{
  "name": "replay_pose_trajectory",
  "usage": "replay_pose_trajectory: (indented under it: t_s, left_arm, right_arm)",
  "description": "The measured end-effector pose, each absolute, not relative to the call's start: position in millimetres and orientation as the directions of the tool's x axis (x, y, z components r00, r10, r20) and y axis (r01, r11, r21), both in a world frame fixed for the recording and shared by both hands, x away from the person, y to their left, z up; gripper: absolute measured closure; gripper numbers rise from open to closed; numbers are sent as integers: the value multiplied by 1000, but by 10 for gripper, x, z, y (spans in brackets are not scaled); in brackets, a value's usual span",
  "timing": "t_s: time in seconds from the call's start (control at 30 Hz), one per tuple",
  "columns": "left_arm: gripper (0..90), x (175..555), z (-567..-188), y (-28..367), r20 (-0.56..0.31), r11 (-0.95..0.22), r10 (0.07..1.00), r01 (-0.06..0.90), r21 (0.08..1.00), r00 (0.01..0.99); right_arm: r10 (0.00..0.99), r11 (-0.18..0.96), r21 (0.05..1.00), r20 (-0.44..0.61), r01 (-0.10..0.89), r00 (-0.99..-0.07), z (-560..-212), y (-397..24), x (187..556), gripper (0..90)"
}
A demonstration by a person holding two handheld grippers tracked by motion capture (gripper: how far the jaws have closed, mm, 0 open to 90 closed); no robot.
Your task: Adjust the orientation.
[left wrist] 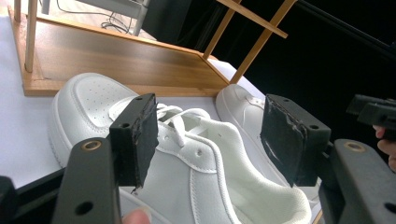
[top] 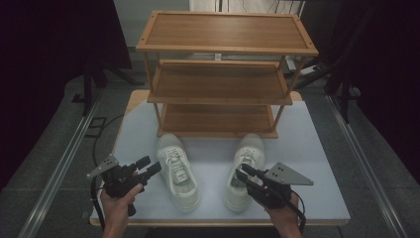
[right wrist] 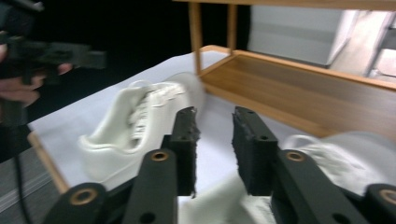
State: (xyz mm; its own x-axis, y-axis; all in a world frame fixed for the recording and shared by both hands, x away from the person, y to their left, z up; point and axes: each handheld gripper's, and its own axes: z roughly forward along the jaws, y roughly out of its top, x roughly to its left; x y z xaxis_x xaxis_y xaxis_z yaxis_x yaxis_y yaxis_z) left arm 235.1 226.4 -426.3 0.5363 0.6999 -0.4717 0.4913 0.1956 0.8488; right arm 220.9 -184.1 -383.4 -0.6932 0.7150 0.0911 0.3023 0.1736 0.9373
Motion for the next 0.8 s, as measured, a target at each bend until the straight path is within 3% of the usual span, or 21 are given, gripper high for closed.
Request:
replay_pose_trajectory:
  t_s: [0.3, 0.8]
  left_arm:
    - [364, 2308, -4279, 2273, -476, 194, 702, 501, 843, 529]
    - [364, 2330, -4287, 2228, -477, 185, 696, 507, 842, 536]
  right_arm:
    - [622, 274, 918, 57, 286, -781, -3942, -1361, 2155, 883]
    - [604, 416, 862, -25, 288, -797, -4336, -833, 2034, 891]
